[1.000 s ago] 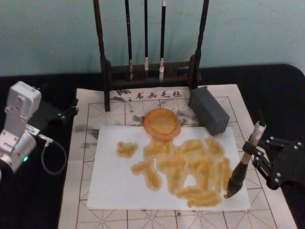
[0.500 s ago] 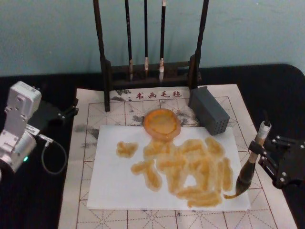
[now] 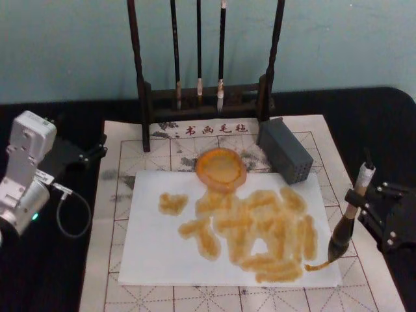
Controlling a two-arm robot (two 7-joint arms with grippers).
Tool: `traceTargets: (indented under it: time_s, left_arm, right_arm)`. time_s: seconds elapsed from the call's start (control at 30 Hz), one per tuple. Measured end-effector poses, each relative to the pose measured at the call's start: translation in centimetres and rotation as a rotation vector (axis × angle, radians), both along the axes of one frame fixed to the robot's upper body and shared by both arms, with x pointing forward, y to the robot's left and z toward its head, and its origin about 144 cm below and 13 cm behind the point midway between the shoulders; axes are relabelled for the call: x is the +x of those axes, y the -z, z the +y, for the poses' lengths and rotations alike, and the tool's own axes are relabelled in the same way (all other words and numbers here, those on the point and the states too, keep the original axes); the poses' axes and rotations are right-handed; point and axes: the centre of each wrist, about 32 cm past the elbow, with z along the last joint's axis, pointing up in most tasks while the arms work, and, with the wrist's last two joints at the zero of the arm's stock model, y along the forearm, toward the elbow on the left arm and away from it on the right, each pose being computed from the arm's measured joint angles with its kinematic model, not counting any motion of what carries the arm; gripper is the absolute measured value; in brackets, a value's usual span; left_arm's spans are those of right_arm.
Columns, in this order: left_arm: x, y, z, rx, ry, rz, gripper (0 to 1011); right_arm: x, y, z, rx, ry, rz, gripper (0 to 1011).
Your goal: Pick up the brush from the inkstone, write on the paper, then place the brush back to its original position.
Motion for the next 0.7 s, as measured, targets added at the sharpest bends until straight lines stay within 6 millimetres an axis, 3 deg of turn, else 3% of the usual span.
traceTargets:
  time_s: [0.7]
  left_arm:
    - [0.0,0.0,0.0,0.0,0.0,0.0,1001]
  right_arm:
    - [1.1,-0.4,0.2,0.13,0.017,-0.036,199]
